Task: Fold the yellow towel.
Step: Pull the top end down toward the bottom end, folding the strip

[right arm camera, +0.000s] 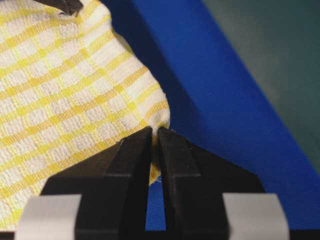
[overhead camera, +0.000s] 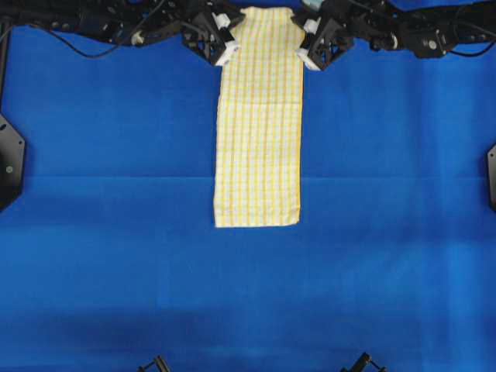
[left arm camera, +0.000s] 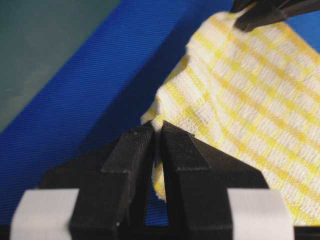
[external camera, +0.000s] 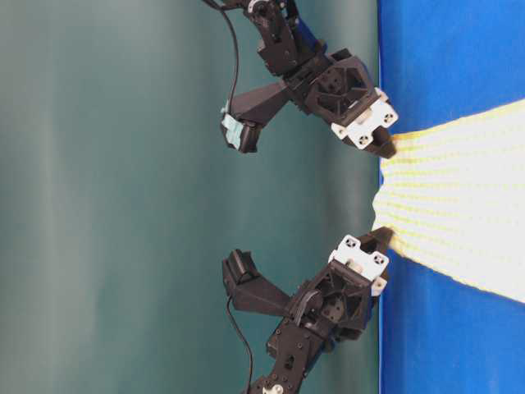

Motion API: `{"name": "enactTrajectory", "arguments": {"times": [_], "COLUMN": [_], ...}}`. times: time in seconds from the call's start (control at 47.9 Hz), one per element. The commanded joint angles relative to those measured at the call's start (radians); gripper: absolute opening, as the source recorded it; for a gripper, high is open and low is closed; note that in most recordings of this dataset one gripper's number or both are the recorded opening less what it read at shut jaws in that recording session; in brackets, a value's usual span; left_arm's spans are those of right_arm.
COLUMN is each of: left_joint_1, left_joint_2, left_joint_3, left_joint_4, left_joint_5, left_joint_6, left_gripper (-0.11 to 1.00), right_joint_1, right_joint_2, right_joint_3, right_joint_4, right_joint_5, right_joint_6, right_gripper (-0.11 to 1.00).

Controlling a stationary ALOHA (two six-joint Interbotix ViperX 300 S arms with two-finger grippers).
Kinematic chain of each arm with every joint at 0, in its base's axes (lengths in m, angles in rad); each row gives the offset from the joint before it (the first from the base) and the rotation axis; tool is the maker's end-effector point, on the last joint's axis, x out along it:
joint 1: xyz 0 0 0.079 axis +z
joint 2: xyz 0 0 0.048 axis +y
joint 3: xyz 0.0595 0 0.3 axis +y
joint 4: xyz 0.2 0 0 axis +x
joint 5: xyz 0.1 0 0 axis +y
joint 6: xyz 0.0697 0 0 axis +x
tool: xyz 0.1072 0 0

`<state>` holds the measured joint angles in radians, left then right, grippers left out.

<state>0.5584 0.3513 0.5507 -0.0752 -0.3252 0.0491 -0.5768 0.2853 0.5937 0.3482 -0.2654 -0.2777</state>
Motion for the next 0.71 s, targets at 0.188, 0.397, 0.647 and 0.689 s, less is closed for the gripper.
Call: {"name": "enactTrajectory", "arguments": {"times": [0.188, 0.397, 0.647, 0.689], "left_joint_1": [-0.021, -0.075, -0.175, -0.190], "left_joint_2": [-0.077, -0.158, -0.284, -0.304], "left_joint_3": [0.002, 0.049, 0.150, 0.169], "left_joint_4": [0.000, -0.002, -0.002, -0.002], "left_joint_5": [0.055, 0.077, 0.084, 0.084], "left_joint_6": [-0.003, -0.009, -0.089, -0.106], "left_gripper": [0.03, 0.03, 0.03, 0.03], "right_joint_1": [0.009, 0.067, 0.164, 0.183], "right_joint_2": [-0.061, -0.147, -0.259, -0.275], "right_joint_3": [-0.006, 0.048, 0.143, 0.156], "right_joint_4": [-0.002, 0.002, 0.035, 0.041], "right_joint_5": [0.028, 0.043, 0.043, 0.043], "right_joint_6": [0.009, 0.021, 0.023, 0.025], "right_gripper": [0.04, 0.04, 0.04, 0.04]}}
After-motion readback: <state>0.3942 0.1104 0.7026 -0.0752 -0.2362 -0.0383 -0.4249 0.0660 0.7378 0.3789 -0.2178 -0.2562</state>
